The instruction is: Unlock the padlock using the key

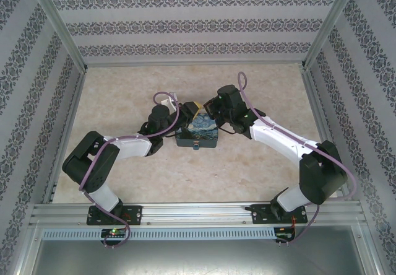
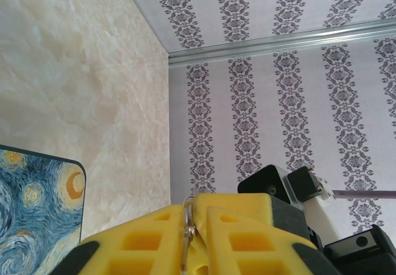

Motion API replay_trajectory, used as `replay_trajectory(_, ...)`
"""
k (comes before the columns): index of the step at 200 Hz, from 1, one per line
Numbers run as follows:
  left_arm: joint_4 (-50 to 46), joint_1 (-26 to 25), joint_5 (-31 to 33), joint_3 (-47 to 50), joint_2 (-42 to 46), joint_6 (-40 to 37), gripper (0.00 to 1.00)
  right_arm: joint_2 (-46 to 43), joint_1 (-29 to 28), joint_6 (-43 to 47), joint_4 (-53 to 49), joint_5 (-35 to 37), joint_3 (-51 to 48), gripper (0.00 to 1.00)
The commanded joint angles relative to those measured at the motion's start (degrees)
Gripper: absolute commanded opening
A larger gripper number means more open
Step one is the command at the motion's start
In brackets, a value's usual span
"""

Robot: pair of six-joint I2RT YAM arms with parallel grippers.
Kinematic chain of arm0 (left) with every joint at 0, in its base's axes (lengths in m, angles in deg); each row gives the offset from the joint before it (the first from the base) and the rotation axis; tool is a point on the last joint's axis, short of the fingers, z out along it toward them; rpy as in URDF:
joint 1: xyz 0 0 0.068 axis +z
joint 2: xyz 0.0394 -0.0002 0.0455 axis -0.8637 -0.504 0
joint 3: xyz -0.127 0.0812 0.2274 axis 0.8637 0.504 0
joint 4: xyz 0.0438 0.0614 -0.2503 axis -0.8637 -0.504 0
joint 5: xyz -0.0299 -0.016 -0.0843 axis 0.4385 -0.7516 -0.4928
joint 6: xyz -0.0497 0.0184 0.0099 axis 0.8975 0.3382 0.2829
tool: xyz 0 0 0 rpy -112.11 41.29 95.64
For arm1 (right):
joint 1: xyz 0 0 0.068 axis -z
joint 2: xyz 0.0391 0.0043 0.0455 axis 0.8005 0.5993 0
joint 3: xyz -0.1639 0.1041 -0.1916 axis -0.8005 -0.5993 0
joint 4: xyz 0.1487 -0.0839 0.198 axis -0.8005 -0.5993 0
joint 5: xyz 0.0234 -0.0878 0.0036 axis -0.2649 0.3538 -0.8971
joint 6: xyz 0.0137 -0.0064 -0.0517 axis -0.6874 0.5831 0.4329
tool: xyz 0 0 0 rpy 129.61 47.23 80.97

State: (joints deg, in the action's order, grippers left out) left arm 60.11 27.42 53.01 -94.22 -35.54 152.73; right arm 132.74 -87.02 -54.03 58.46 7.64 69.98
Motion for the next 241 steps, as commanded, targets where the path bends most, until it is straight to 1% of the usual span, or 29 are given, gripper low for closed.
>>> replay_trajectory(1,2.1,-1.3,0.0,-0.1,-0.2,-1.3,0.13,-0.3,0.2,-0.3,0.0,-0.5,-0.8,0.0)
replay_trajectory(29,1.8,-1.4,0.3,0.0,-0.2,-1.4,0.11,-0.3,0.2,-0.2,0.2,-0.6,-0.8,0.0)
replay_trajectory(43,1.6,-1.3,0.3,-0.1,-0.2,-1.5,0.06,-0.3,0.2,-0.3,0.2,-0.7,-0.9,0.0)
replay_trajectory(52,1.4,-1.4,0.3,-0.2,-0.3,-1.6,0.04,-0.3,0.2,-0.3,0.3,-0.7,-1.0,0.0)
replay_trajectory(62,1.3,-1.4,0.2,-0.3,-0.4,-1.7,0.0,-0.3,0.2,-0.2,0.3,-0.7,-1.0,0.0)
replay_trajectory(78,1.2,-1.4,0.2,-0.4,-0.4,-2.0,0.0,-0.5,0.4,0.6,0.3,-1.0,-1.0,0.01)
replay_trajectory(81,1.2,-1.4,0.2,-0.4,-0.4,-2.2,0.0,-0.6,0.5,0.8,0.2,-1.0,-1.1,0.05)
replay_trajectory(89,0.9,-1.4,0.1,-0.5,-0.4,-2.5,0.0,-1.3,0.8,1.9,0.0,-0.8,-1.2,0.24)
replay_trajectory(98,0.4,-1.4,0.0,-0.5,0.0,-3.2,0.0,-2.4,1.3,3.6,-0.4,-0.7,-1.9,0.53)
replay_trajectory(107,-0.5,-1.2,-0.4,-0.5,0.4,-4.1,0.0,-4.0,1.9,5.9,-1.6,0.0,-2.5,0.76)
replay_trajectory(111,-1.0,-1.1,-0.5,-0.5,0.8,-4.6,0.0,-4.8,2.3,7.0,-2.1,0.3,-2.9,0.84)
replay_trajectory(118,-2.3,-0.9,-0.9,-0.6,1.4,-5.5,0.0,-6.1,3.1,9.0,-2.8,0.4,-3.4,0.96)
replay_trajectory(120,-2.6,-0.9,-1.0,-0.6,1.6,-5.8,0.0,-6.4,3.3,9.6,-2.9,0.4,-3.6,0.98)
replay_trajectory(142,-7.8,-0.1,-3.0,-1.8,3.7,-9.8,0.0,-9.7,6.3,16.4,-4.3,-0.7,-4.8,0.98)
replay_trajectory(162,-13.2,0.7,-6.6,-4.3,5.0,-14.8,0.0,-11.6,8.0,24.4,-2.5,-2.6,-5.4,0.98)
replay_trajectory(178,-19.3,1.3,-10.6,-7.7,5.9,-21.0,0.0,-12.7,8.6,28.8,-0.2,-3.4,-6.4,0.98)
replay_trajectory(200,-30.6,1.7,-15.5,-13.5,6.6,-30.9,0.0,-13.4,9.8,34.6,4.0,-5.9,-8.0,0.98)
replay_trajectory(220,-38.4,2.3,-19.2,-18.0,6.6,-37.9,0.0,-14.5,10.0,38.3,6.9,-3.8,-10.5,0.98)
replay_trajectory(241,-42.3,4.5,-23.5,-20.7,5.5,-41.1,0.0,-17.1,10.7,40.8,14.2,-1.7,-15.8,0.98)
